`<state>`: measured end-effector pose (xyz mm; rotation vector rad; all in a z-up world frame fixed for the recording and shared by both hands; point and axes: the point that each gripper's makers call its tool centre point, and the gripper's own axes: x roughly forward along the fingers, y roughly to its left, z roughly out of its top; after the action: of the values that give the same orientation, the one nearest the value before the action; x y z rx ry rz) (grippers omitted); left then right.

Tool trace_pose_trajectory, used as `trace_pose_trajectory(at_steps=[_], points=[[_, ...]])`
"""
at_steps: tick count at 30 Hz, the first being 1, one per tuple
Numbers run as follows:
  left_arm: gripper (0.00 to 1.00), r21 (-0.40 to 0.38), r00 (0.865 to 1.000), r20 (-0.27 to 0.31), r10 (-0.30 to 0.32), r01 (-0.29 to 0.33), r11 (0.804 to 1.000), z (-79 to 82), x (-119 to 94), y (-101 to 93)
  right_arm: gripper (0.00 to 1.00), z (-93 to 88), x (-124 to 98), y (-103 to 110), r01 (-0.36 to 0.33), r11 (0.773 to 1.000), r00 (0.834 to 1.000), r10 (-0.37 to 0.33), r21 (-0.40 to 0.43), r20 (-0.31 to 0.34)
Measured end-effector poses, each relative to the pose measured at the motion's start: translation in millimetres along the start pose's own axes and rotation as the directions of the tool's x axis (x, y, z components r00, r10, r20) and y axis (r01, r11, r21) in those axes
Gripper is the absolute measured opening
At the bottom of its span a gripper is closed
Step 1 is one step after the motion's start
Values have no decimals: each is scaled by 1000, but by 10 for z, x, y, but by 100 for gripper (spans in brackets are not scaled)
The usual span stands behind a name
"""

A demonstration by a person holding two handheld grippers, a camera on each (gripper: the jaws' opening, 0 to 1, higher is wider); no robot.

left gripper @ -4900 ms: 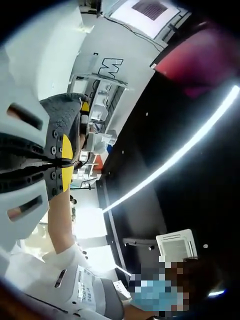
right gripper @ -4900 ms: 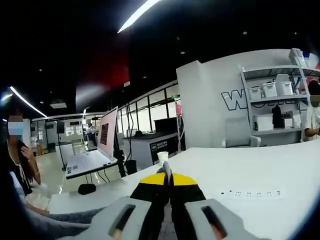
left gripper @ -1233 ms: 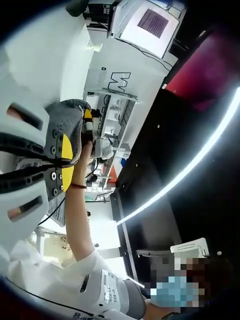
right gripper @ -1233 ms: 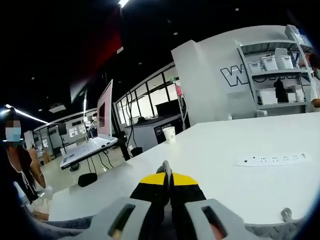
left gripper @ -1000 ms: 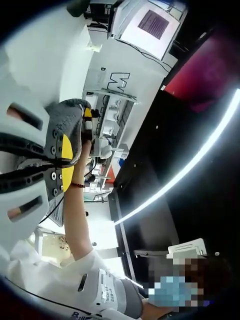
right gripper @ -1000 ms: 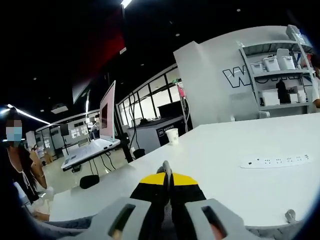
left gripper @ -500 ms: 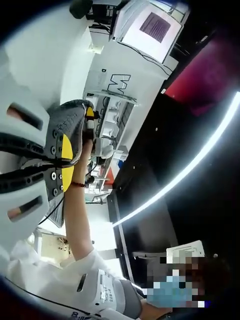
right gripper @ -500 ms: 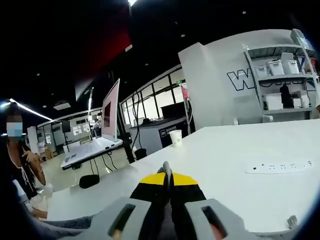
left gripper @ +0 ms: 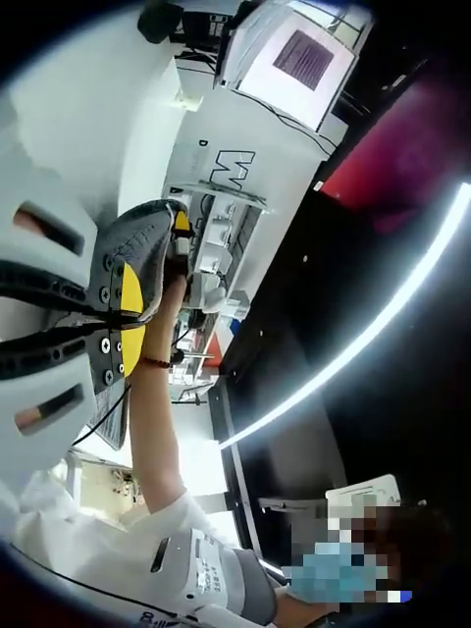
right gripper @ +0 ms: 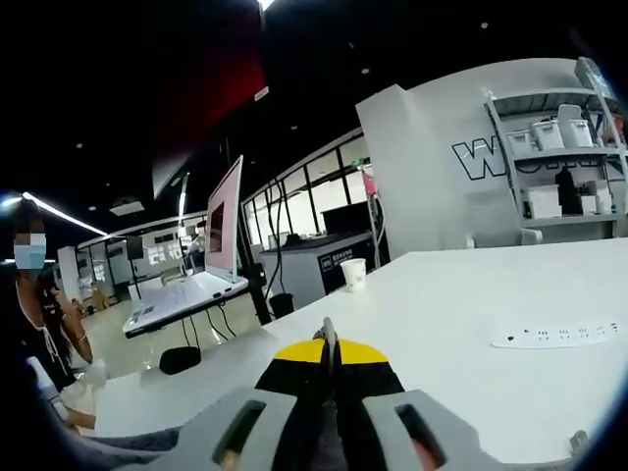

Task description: Open the folded towel by lifting each exposed corner and separating the folded layers until the towel lies flat within the target outline without major curled edges

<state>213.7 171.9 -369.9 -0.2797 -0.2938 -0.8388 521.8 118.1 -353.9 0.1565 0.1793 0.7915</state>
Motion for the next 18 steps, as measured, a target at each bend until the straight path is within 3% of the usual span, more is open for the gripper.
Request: trace_pose_trajectory(at_steps=[18], points=[[0, -6, 1000, -9, 29, -29, 1000, -62, -140, 106, 0, -45, 113, 104, -26, 1000, 1000, 27, 5, -6]])
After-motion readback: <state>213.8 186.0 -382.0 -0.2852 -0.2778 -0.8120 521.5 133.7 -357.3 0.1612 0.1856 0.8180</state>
